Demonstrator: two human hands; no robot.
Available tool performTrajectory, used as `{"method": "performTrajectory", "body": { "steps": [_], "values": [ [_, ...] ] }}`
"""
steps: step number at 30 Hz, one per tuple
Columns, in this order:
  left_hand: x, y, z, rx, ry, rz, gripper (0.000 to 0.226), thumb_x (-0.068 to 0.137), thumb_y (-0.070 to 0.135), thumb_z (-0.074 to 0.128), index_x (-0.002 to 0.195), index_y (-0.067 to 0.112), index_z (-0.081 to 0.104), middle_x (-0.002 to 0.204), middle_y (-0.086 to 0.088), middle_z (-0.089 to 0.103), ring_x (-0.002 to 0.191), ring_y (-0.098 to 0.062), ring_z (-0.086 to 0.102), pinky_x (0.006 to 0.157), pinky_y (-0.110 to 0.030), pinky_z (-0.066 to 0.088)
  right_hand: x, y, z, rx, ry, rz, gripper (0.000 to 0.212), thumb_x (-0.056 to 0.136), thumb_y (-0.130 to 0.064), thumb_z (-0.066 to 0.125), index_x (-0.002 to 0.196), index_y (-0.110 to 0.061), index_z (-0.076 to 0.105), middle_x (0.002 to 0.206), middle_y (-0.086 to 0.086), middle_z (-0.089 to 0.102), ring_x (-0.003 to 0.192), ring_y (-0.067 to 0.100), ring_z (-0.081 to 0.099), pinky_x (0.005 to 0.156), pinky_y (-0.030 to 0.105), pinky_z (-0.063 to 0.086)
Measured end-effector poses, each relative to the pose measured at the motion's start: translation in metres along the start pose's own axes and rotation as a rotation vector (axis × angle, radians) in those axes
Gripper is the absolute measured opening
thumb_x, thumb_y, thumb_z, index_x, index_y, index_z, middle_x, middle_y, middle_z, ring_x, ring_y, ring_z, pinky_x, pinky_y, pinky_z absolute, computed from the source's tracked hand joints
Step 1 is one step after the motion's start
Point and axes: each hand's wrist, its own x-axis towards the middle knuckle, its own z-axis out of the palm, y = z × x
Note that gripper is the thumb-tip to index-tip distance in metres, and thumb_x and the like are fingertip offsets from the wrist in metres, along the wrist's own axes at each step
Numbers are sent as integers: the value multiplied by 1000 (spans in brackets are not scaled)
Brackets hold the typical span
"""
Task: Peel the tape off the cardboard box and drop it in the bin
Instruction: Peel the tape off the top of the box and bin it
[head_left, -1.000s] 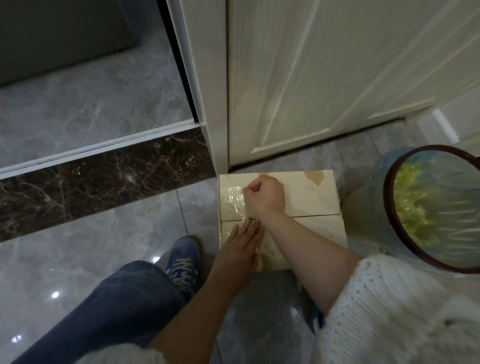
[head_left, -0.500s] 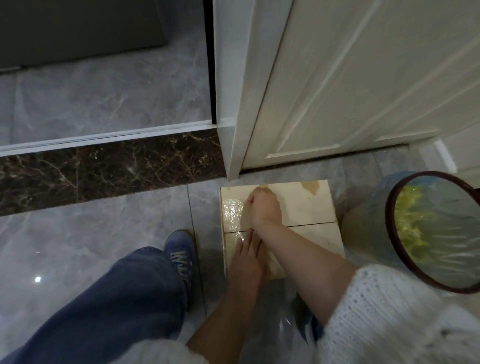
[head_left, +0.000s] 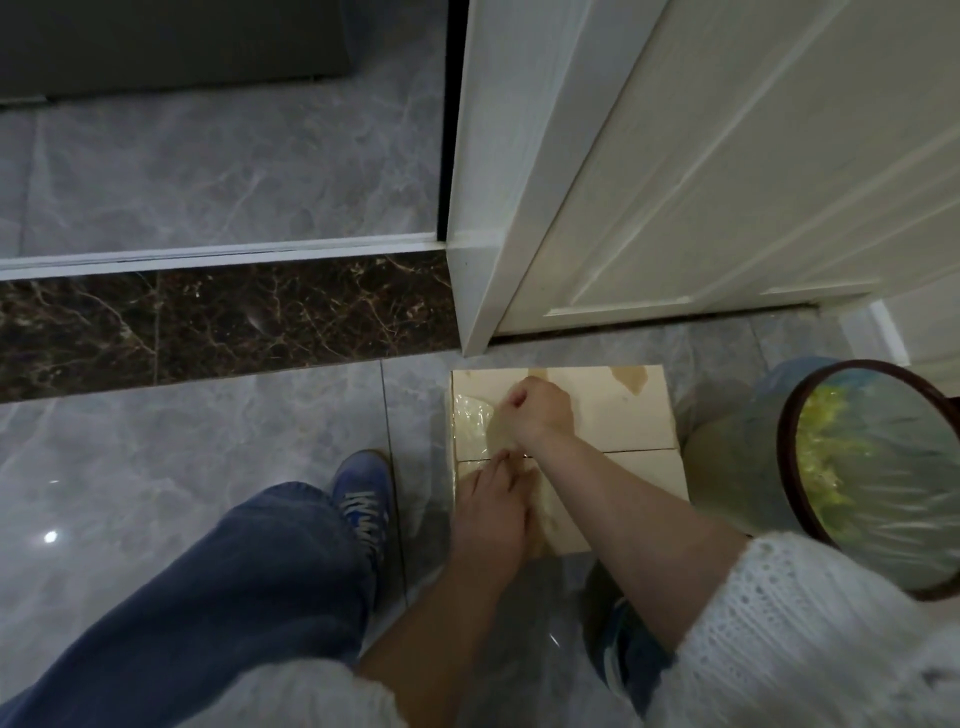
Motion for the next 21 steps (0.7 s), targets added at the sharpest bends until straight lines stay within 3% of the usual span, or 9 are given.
{"method": "performTrajectory", "body": {
  "steps": [3, 5, 9, 12, 17, 21],
  "values": [
    [10, -6, -6, -132, 21, -75, 37, 91, 14, 53, 126, 12, 66, 120, -7, 65, 104, -28, 61, 90, -41, 54, -1, 2, 2, 135, -2, 76, 11, 87, -12, 59, 81, -17, 68, 99, 2, 72, 95, 18, 65, 75, 19, 43],
    [12, -9, -6, -233, 66, -74, 36, 91, 11, 55, 125, 12, 65, 117, -6, 65, 104, -27, 60, 90, -43, 53, 3, 5, 5, 233, -42, 150, 12, 83, -14, 65, 73, -20, 64, 94, 0, 73, 91, 17, 67, 76, 18, 46],
    [28, -9, -14, -618, 262, -367, 41, 98, 5, 57, 137, 18, 57, 120, 1, 61, 103, -14, 62, 91, -33, 54, 13, 15, 0, 486, -181, 214, 19, 73, -15, 85, 65, -20, 68, 73, 2, 71, 77, 22, 69, 83, 32, 57],
    [49, -23, -22, -575, 218, -348, 53, 98, 5, 61, 147, 22, 51, 112, 0, 59, 93, -13, 61, 84, -23, 50, 16, 24, -3, 535, -253, 199, 16, 72, -20, 86, 65, -20, 72, 72, 5, 73, 72, 21, 69, 82, 36, 57],
    [77, -34, -34, -386, 98, -261, 15, 97, 17, 64, 112, 19, 69, 98, 0, 60, 83, -19, 63, 83, -42, 55, 10, 36, -8, 645, -257, 134, 10, 76, -23, 80, 67, -28, 79, 84, 0, 78, 91, 20, 71, 91, 37, 54],
    [82, -34, -33, -313, 103, -286, 4, 94, 16, 69, 97, 18, 66, 94, 0, 63, 81, -19, 63, 79, -42, 56, 2, 50, -11, 942, -243, 106, 20, 86, -6, 70, 96, -21, 77, 98, 7, 75, 91, 17, 68, 90, 29, 53]
  ]
}}
